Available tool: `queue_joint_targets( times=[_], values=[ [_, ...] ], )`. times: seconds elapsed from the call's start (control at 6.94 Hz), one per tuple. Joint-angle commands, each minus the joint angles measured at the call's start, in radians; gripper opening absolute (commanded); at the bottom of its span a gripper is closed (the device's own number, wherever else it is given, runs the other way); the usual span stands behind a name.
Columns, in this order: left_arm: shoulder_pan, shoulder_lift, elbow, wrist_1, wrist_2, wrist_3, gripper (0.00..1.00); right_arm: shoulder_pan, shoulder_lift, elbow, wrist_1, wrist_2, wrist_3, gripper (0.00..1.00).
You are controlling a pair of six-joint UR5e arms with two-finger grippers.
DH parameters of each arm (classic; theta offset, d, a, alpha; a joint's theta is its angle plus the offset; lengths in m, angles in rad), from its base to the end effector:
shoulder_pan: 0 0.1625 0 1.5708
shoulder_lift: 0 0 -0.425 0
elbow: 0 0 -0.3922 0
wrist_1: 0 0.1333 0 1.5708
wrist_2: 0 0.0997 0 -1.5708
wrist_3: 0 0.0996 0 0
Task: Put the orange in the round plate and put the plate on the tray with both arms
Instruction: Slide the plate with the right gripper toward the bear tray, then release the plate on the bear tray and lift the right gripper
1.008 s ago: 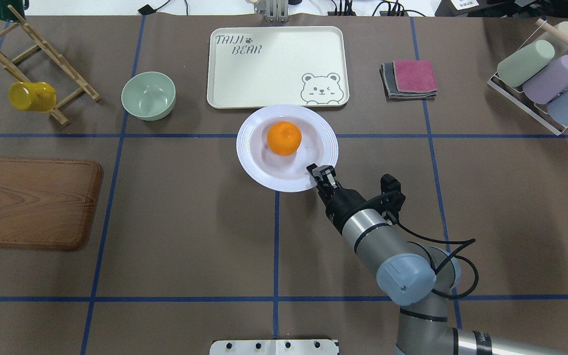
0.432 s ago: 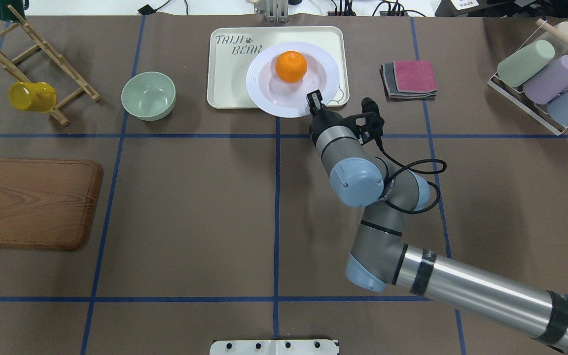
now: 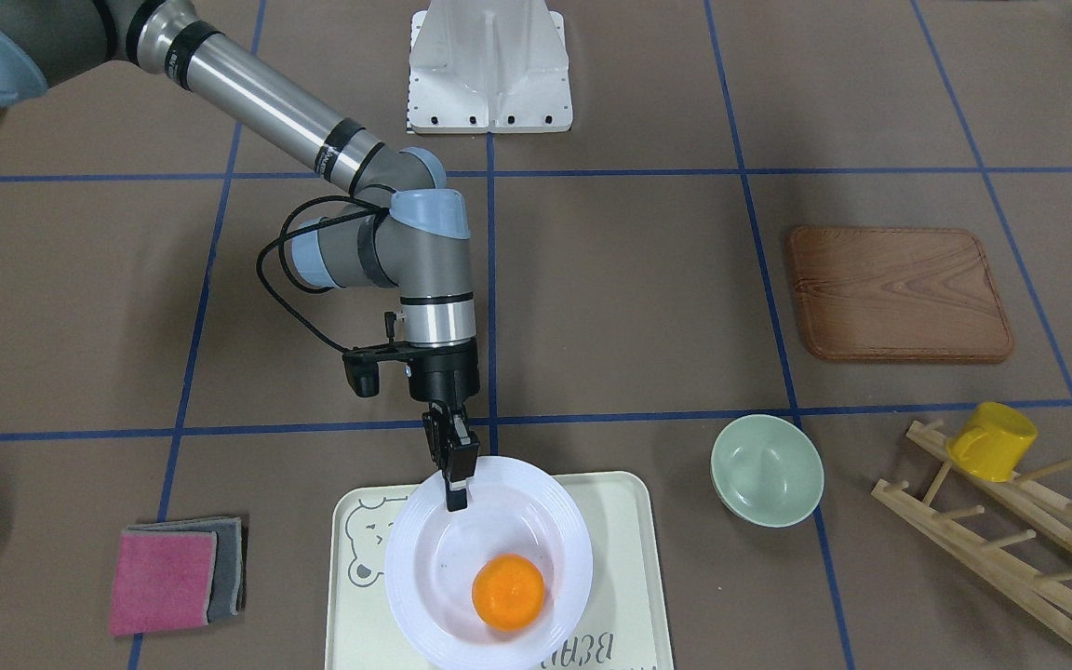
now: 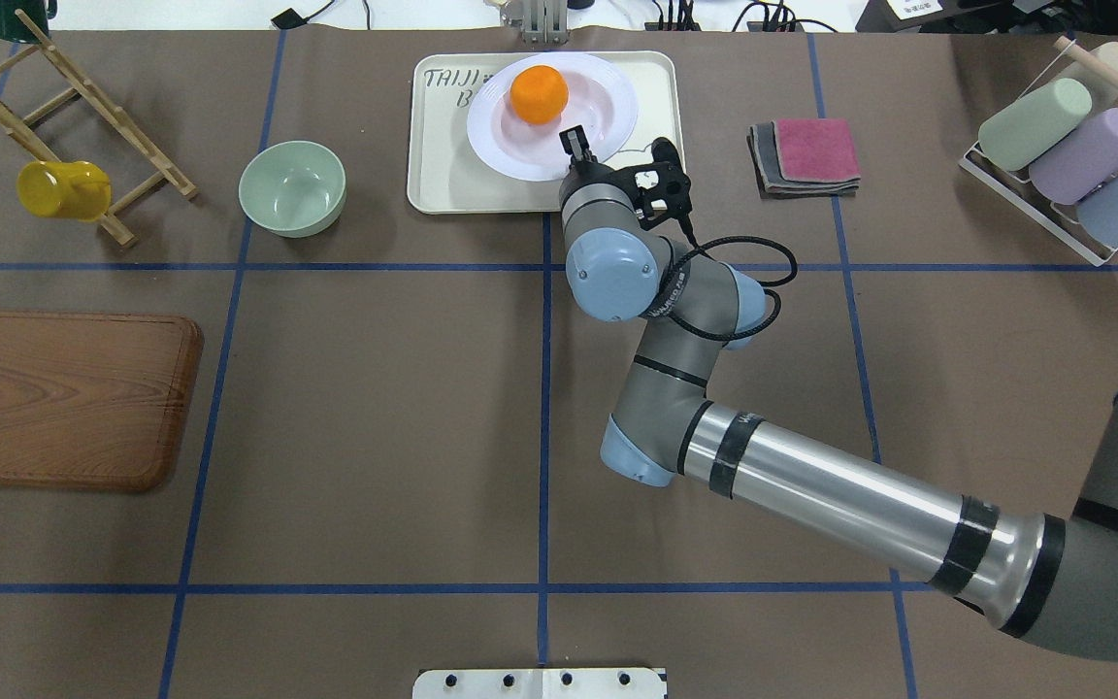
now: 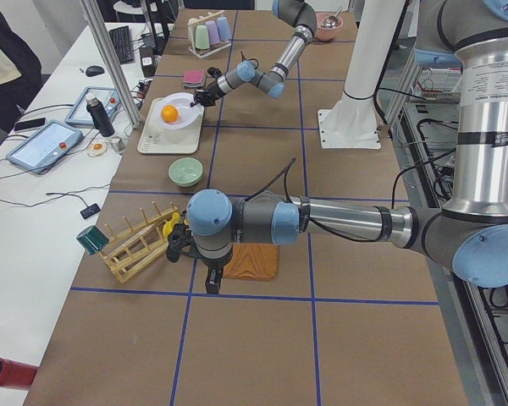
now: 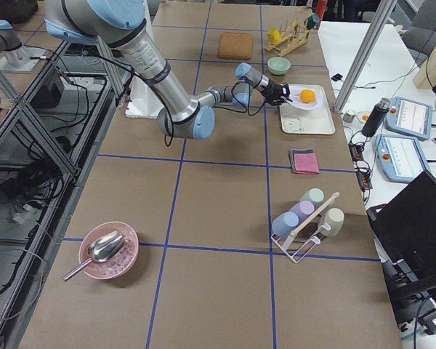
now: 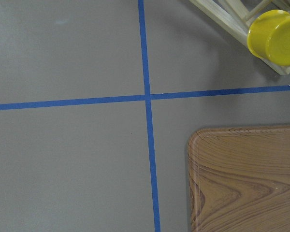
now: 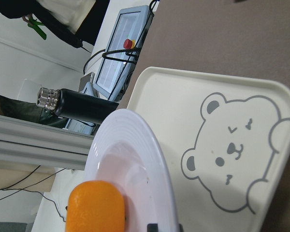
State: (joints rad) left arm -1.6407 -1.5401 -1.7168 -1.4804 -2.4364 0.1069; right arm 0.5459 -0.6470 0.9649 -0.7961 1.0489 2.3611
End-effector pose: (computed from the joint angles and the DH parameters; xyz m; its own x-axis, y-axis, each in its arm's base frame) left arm -0.0907 -0.4726 0.6042 0.6517 0.0802 -0.7542 0.0003 0.9944 0.1060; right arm -0.6180 -0.5895 0.2473 -0.3119 0.5313 0.7877 -0.8623 0.1899 -0.4694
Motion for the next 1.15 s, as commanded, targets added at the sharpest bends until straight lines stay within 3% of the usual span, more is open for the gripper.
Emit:
queue_joint_targets(
  times=[0.0, 0.14, 0.29, 0.43, 0.58, 0.86, 1.01],
  values=[
    [-0.001, 0.002, -0.024, 0.000, 0.000, -0.029, 0.99, 0.003, 0.032, -0.074, -0.005, -0.001, 0.050, 0.70],
    [-0.001, 0.002, -0.024, 0.000, 0.000, -0.029, 0.99, -0.001, 0.032, -0.057, -0.006, 0.000, 0.044, 1.00],
    [-0.001, 0.002, -0.026, 0.000, 0.000, -0.029, 0.99, -0.003, -0.014, 0.053, -0.008, 0.028, -0.085, 1.00],
    [0.001, 0.012, -0.026, 0.000, 0.000, -0.027, 0.99, -0.001, -0.116, 0.256, -0.097, 0.127, -0.290, 1.00],
    [0.001, 0.018, -0.027, 0.000, 0.000, -0.026, 0.99, 0.023, -0.152, 0.391, -0.279, 0.222, -0.442, 1.00],
    [0.002, 0.038, -0.026, -0.001, 0.002, -0.023, 0.99, 0.107, -0.209, 0.522, -0.493, 0.407, -0.781, 1.00],
    [0.002, 0.040, -0.024, 0.000, 0.004, -0.027, 0.99, 0.191, -0.271, 0.582, -0.517, 0.553, -0.968, 1.00]
  ],
)
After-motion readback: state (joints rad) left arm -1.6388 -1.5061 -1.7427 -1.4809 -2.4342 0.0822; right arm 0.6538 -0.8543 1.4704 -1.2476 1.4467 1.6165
